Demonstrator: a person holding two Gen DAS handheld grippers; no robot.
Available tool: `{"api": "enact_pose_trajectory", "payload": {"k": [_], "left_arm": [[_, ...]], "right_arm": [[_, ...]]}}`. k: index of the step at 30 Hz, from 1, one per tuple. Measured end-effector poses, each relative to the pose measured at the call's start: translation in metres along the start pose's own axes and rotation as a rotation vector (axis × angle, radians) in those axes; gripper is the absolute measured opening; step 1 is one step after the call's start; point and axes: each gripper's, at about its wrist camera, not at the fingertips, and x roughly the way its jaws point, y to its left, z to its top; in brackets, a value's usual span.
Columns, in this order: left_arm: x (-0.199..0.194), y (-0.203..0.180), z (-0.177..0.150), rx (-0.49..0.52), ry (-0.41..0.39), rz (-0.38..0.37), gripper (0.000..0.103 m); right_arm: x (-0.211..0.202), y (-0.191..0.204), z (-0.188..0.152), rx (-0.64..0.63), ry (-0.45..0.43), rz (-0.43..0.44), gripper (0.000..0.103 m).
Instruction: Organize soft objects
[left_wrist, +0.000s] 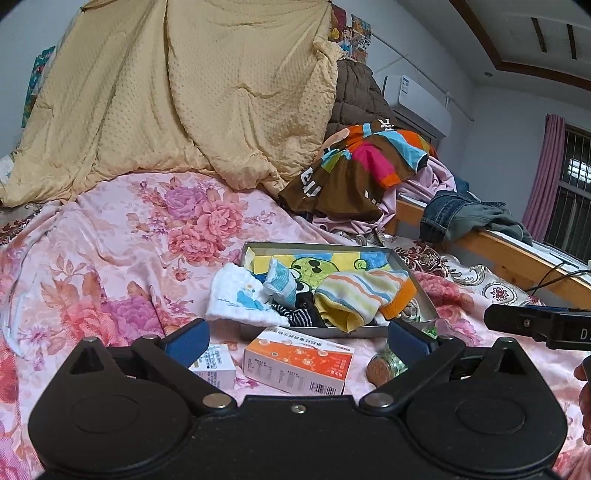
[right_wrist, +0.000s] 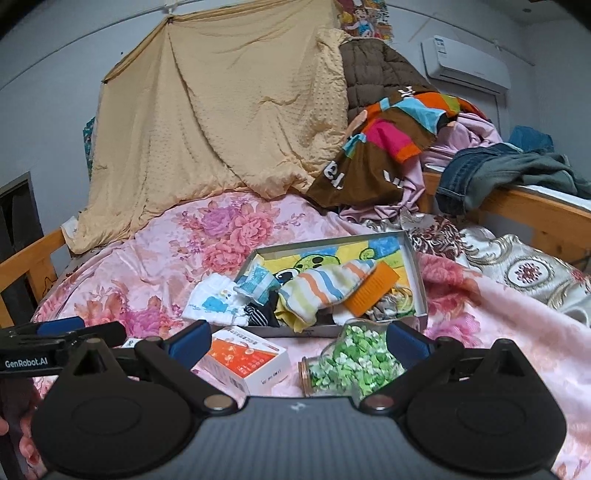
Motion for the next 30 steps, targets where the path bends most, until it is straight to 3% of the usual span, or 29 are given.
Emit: {"api": "enact_pose_trajectory", "payload": {"k": [16,30], "left_arm": [[-0.017,0.003,-0.019,-0.025,0.008,0.014,0.102],[-0.021,0.005,-0.035,-0.034,0.065,0.017,0.102]], "right_arm": [[-0.020,0.005,-0.022,0.025,-0.036,-0.023,0.103],[-0.028,0.005,-0.041,0.043,-0.037,-0.035,0.103]]}}
